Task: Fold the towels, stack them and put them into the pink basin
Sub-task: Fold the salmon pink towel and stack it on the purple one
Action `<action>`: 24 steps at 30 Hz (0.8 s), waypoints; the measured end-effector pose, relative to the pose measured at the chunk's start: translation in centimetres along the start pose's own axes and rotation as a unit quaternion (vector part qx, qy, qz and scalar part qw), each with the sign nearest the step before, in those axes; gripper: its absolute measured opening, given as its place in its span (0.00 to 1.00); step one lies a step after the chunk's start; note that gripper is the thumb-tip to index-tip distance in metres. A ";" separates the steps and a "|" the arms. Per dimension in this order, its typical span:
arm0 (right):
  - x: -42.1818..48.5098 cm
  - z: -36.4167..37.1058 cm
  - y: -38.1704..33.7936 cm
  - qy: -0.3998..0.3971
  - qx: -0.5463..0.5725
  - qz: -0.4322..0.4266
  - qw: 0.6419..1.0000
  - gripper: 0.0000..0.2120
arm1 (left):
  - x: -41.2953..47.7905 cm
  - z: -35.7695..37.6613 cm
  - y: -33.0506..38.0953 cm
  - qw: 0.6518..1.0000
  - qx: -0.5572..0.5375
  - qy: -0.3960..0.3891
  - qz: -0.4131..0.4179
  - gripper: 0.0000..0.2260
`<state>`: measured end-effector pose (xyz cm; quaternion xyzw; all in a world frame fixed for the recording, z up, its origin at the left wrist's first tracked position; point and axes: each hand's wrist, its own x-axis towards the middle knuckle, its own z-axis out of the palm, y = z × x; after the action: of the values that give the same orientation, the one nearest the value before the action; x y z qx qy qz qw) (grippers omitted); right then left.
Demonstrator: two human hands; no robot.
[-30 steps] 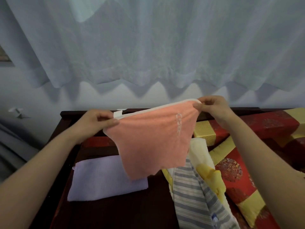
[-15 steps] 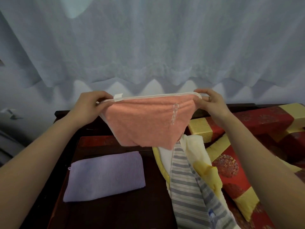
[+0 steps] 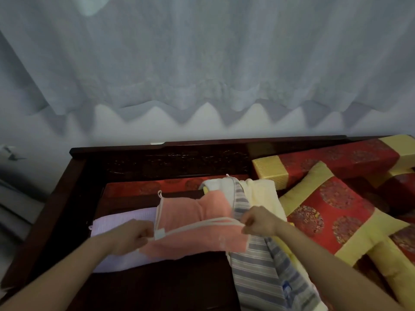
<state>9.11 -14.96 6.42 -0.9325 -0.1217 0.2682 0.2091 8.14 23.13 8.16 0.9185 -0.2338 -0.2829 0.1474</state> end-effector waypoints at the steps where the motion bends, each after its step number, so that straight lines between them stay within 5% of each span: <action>1: 0.1 1.2 0.0 0.044 0.041 -0.012 0.998 0.13 | 0.1 0.9 -0.3 0.999 -0.026 0.022 -0.008 0.14; 4: -0.4 3.3 -0.8 0.127 0.206 -0.044 0.969 0.16 | 0.4 3.0 0.5 0.986 -0.140 0.088 -0.028 0.14; 6: -1.4 3.9 -1.9 0.104 0.306 -0.077 0.943 0.15 | 0.6 4.0 1.8 0.974 -0.199 0.095 -0.054 0.14; 10: -3.4 4.2 -3.1 -0.069 0.358 -0.114 0.924 0.05 | 0.0 4.6 4.0 0.973 -0.198 -0.069 -0.094 0.14; 13: -3.2 5.3 -2.9 -0.077 0.321 -0.106 0.938 0.07 | -1.1 5.8 4.0 0.972 -0.165 -0.141 -0.089 0.13; 17: -1.8 8.5 -3.5 0.043 0.298 -0.073 0.951 0.14 | -0.7 8.9 4.6 0.971 -0.227 -0.023 -0.075 0.08; 21: -0.3 12.2 -5.0 0.100 0.311 -0.062 0.943 0.04 | 1.5 10.0 7.6 0.945 -0.309 0.057 -0.085 0.17; 24: -0.2 12.3 -5.8 0.067 0.384 -0.049 0.920 0.09 | 2.7 10.1 8.2 0.943 -0.321 0.077 -0.048 0.05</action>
<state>1.49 -5.92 -0.26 -0.7892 -0.0405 0.2204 0.5718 1.30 13.40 2.27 0.8515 -0.0740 -0.2780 0.4384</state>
